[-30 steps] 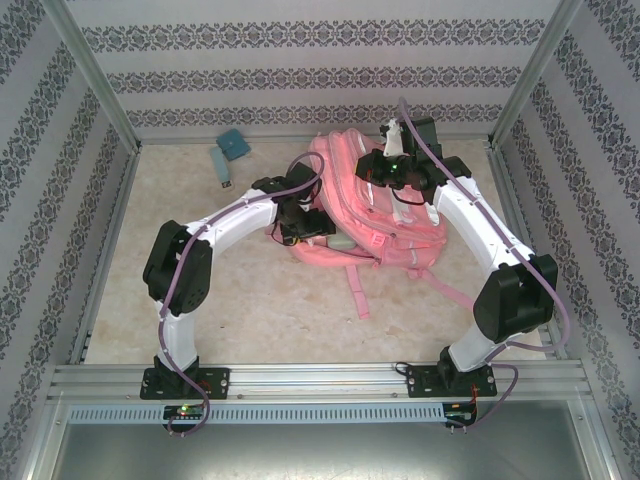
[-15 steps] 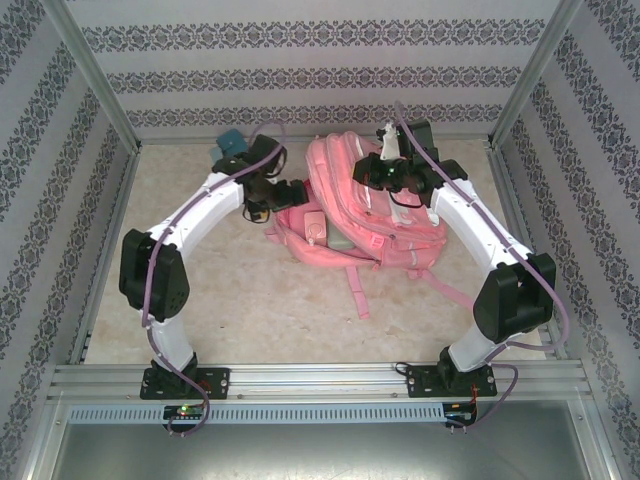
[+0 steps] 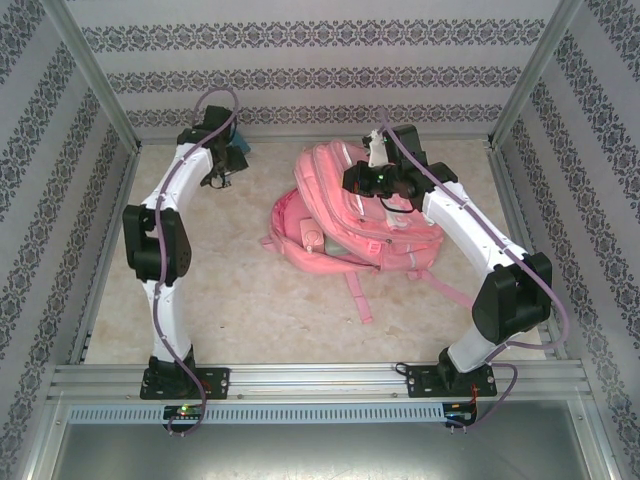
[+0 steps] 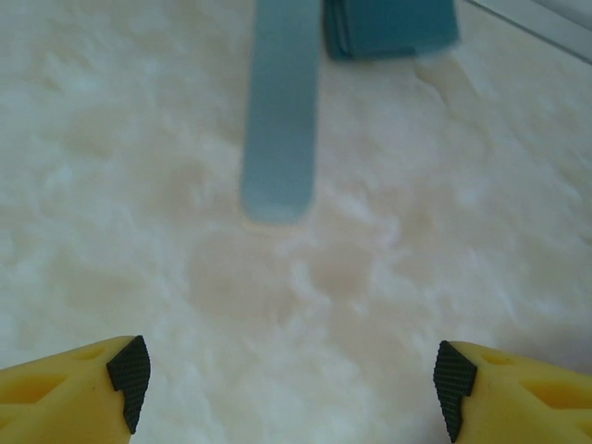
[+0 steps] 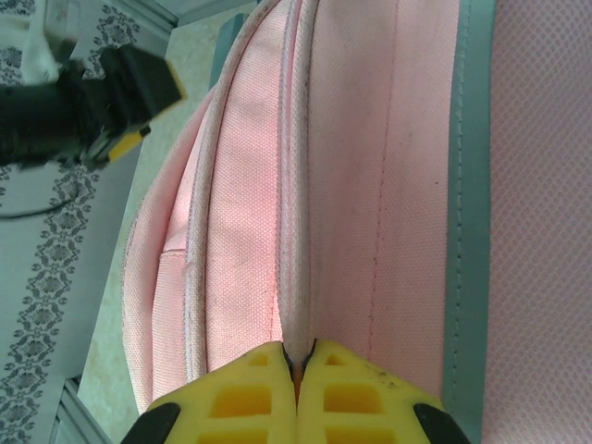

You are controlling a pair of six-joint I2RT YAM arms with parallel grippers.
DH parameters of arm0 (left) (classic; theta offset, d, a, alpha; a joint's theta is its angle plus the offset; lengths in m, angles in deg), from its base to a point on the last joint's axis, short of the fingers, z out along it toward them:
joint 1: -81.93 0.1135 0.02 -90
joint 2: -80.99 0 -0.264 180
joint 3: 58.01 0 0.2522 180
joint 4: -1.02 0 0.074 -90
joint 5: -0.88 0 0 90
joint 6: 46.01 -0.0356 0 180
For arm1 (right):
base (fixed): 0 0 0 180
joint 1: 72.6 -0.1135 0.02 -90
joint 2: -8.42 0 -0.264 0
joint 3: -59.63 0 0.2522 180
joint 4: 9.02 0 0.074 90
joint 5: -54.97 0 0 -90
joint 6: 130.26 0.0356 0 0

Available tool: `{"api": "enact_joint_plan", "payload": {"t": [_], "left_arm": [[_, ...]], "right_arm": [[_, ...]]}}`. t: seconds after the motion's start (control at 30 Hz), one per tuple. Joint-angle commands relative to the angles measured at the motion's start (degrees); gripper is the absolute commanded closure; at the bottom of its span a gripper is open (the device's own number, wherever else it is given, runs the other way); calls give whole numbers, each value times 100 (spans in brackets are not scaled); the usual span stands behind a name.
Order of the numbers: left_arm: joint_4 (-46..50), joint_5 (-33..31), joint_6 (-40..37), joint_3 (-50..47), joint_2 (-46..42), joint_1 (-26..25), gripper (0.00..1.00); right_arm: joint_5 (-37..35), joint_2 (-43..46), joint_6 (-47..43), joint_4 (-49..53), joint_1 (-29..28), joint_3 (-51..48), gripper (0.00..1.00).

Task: Pack the student bag
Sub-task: Pick up the loose stationery from the top-left of the table.

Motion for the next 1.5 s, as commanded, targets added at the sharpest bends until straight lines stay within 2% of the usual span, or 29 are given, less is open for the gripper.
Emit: {"api": "enact_joint_plan", "payload": {"t": [0.0, 0.17, 0.4, 0.6, 0.77, 0.83, 0.9, 0.93, 1.27, 1.47], "left_arm": [[402, -435, -319, 716, 594, 152, 19], [621, -345, -462, 1678, 1476, 270, 19], [549, -111, -471, 2332, 2191, 331, 24], [598, -158, -549, 2573, 2478, 333, 40], [620, -97, -608, 2566, 2445, 335, 63], [672, -84, -626, 2553, 2389, 332, 69], [694, 8, -689, 2517, 2285, 334, 80], [694, 55, -707, 2469, 2205, 332, 82], [81, 632, -1037, 1071, 616, 192, 88], [-464, 1478, -1322, -94, -369, -141, 88]], "right_arm": [[311, 145, -143, -155, -83, 247, 100], [310, 104, -165, -38, -80, 356, 100], [270, 75, -157, 108, -79, 450, 100], [223, 67, -196, 226, -71, 524, 100], [267, 6, -182, 219, -34, 573, 100], [294, -13, -182, 218, -13, 600, 100], [303, -36, -187, 209, 1, 628, 100], [312, -47, -188, 200, 9, 638, 100], [338, -91, -192, 109, 150, 707, 100], [536, -92, -253, 132, 327, 827, 100]]}}
